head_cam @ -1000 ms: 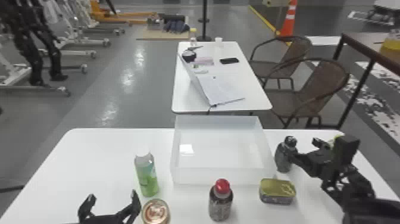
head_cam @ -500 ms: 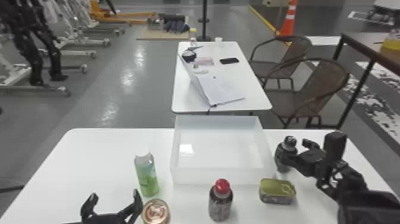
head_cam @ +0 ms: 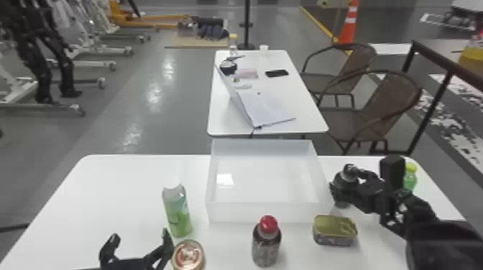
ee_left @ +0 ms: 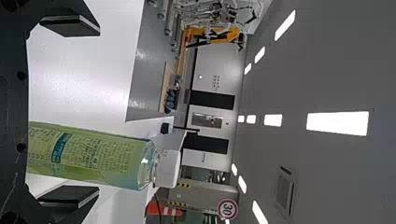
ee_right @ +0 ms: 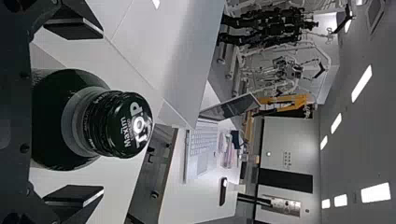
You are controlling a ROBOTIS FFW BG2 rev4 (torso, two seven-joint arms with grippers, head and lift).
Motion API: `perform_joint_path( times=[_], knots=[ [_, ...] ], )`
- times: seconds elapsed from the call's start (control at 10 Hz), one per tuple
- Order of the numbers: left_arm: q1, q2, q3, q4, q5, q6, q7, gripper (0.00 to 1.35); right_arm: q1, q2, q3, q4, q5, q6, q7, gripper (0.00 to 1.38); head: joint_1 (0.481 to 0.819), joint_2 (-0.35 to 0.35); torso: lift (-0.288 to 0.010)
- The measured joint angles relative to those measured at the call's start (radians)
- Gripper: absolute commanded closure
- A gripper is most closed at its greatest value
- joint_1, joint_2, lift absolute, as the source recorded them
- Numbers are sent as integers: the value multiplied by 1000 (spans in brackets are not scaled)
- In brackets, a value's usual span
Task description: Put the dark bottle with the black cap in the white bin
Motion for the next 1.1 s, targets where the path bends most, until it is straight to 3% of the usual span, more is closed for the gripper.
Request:
perform_joint_path(
  times=[0.1, 0.2, 0.3, 0.4, 0.7, 1.1],
  knots=[
    [0, 0, 0, 1, 1, 0, 0, 107, 0, 1, 0, -5, 10, 4, -6, 713, 549, 0, -100],
    [0, 0, 0, 2, 2, -1, -1, 107, 0, 2, 0, -7, 12, 5, -12, 911, 549, 0, -100],
    [0, 0, 0, 2, 2, -1, -1, 107, 2, 2, 0, -11, 9, 6, -17, 920, 549, 0, -100],
    [0, 0, 0, 2, 2, -1, -1, 107, 9, 2, -1, -20, 2, 6, -21, 1016, 549, 0, -100],
    [0, 0, 0, 4, 2, -1, -1, 107, 61, -6, -3, -95, -42, 16, -66, 1029, 549, 0, -100],
    [3, 0, 3, 5, 6, -1, -1, 107, 244, -41, -6, -463, -128, 132, -143, 1029, 549, 0, -100]
  ],
)
